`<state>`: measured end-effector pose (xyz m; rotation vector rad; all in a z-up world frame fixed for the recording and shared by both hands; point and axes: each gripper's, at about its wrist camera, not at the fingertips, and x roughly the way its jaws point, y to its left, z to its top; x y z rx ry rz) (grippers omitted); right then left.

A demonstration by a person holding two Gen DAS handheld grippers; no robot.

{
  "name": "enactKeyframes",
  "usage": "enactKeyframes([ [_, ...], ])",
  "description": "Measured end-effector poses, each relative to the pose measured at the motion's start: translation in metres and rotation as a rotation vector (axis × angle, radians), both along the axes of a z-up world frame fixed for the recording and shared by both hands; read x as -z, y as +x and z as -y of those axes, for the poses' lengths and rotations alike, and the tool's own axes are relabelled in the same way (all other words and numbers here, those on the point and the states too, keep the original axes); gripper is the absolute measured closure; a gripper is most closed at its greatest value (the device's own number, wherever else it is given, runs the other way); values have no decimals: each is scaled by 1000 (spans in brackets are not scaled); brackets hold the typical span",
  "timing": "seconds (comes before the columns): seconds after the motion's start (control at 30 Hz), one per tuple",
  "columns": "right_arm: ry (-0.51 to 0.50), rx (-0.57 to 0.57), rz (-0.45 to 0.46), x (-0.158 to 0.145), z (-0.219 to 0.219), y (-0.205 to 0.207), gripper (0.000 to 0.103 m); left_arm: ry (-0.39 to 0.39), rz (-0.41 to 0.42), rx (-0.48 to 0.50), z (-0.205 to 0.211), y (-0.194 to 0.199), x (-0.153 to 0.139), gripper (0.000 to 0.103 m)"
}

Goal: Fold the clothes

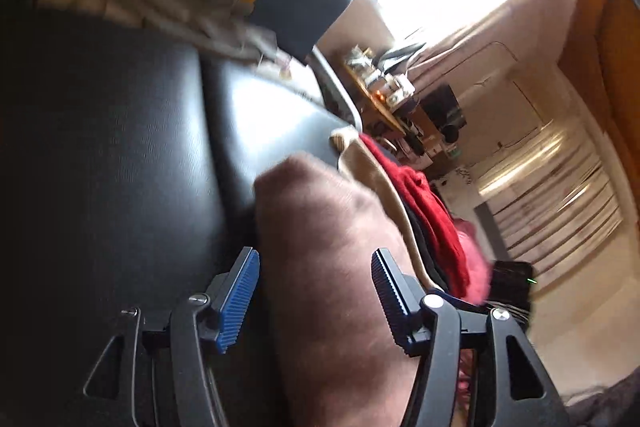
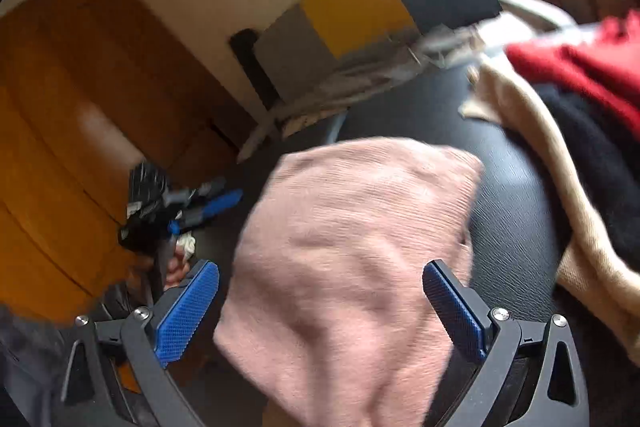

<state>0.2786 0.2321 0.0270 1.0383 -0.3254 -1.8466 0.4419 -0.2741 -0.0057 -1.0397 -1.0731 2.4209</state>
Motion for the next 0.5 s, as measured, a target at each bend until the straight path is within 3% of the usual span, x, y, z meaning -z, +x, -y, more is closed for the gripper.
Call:
enactKeyframes([
  [0.17, 55, 15, 166, 46, -1, -33, 0, 60, 61, 98, -15, -22, 31, 42],
  [0.23, 49, 4, 203, 58, 1, -39, 0, 109, 55, 130, -18, -34, 39, 31],
  [0.37, 2, -50, 216, 61, 23, -50, 0, 154, 54, 194, -29, -60, 48, 23],
  [0.5, 30, -91, 201, 61, 59, -51, 0, 93, 33, 223, -48, -73, 44, 21],
])
